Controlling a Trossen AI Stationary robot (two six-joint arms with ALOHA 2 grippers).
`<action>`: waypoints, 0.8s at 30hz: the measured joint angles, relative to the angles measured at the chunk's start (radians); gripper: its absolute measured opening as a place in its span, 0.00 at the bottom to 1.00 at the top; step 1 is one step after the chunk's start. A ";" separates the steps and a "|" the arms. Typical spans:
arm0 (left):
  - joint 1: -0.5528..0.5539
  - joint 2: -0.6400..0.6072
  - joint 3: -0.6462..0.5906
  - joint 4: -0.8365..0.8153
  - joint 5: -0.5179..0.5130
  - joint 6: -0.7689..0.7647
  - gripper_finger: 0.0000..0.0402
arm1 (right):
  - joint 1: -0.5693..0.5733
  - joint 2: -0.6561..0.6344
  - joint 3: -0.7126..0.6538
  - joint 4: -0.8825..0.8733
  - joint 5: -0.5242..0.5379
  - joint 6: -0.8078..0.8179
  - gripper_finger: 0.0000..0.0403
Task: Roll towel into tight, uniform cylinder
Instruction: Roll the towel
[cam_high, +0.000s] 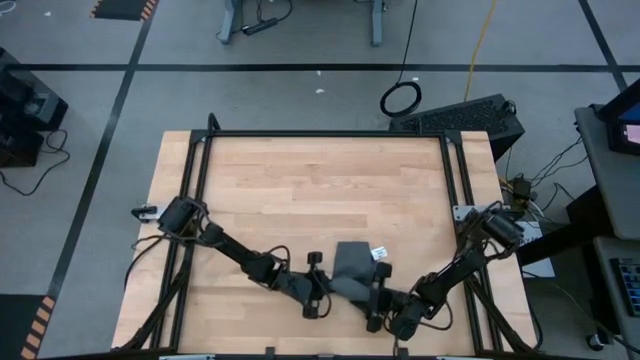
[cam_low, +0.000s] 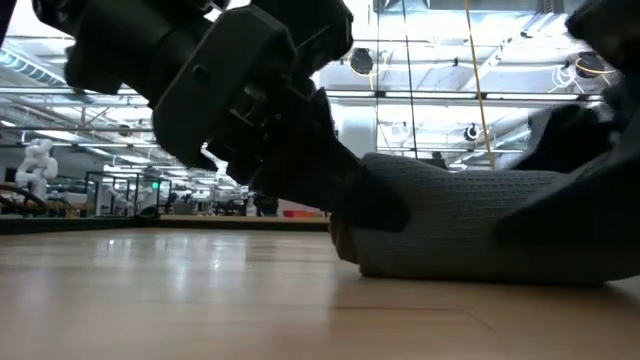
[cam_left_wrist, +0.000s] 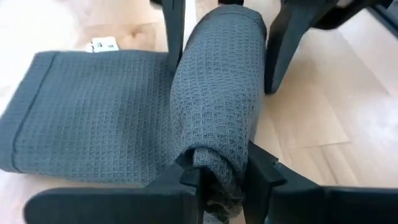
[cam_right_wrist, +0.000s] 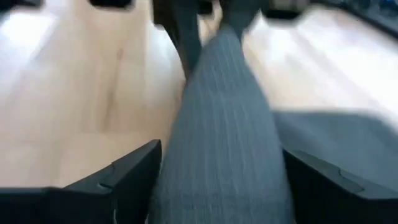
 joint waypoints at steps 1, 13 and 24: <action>0.004 0.000 0.000 0.001 0.017 -0.012 0.15 | 0.004 -0.016 0.001 -0.015 0.003 -0.024 0.74; 0.039 0.000 0.001 -0.035 0.066 -0.211 0.19 | 0.066 -0.080 0.002 0.066 0.102 -0.123 0.74; 0.039 0.002 -0.001 -0.009 0.067 -0.221 0.19 | 0.024 0.045 0.001 0.196 0.088 -0.053 0.74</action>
